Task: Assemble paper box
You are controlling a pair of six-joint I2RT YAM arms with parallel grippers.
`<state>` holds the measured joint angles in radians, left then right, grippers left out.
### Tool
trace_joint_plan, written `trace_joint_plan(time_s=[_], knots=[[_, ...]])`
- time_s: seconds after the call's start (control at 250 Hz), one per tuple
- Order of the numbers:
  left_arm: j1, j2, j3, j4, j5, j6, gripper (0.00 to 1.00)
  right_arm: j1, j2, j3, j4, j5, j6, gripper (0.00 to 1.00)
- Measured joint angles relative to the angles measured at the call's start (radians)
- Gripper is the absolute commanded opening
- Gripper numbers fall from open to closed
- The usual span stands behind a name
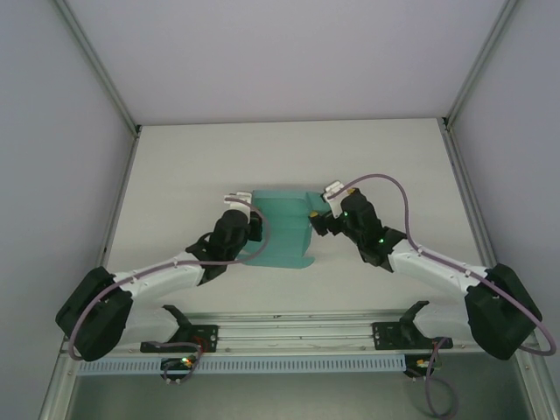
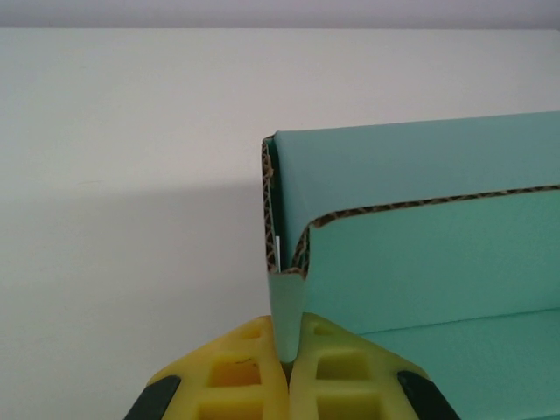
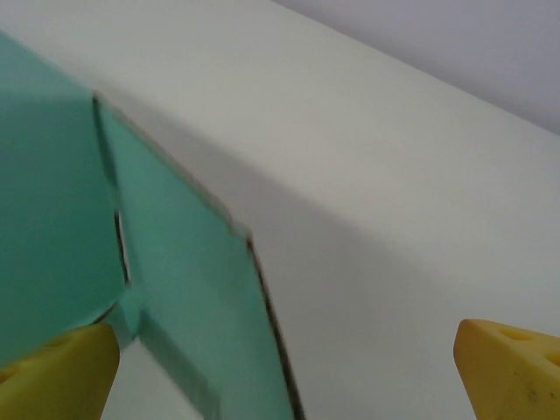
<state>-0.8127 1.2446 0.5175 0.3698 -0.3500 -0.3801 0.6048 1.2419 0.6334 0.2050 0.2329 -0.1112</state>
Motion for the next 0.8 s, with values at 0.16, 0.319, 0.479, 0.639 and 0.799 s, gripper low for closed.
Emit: trace_joint_plan(time_s=[0.16,0.319,0.479,0.639,0.799], knots=[[-0.005,0.000,0.000,0.000,0.003,0.007,0.00,0.000,0.028,0.008,0.012,-0.021,-0.055,1.00],[-0.005,-0.001,0.000,0.000,0.005,0.015,0.00,0.000,0.029,0.008,0.010,-0.022,-0.089,1.00],[-0.005,-0.006,0.000,0.008,0.011,0.014,0.00,0.001,0.029,0.008,0.038,-0.064,-0.058,1.00],[-0.005,-0.011,0.000,0.029,0.010,0.006,0.00,0.019,0.050,0.007,0.115,-0.073,0.007,1.00],[-0.005,-0.011,0.000,0.029,0.005,0.002,0.00,0.105,0.102,0.008,0.175,0.051,0.018,1.00]])
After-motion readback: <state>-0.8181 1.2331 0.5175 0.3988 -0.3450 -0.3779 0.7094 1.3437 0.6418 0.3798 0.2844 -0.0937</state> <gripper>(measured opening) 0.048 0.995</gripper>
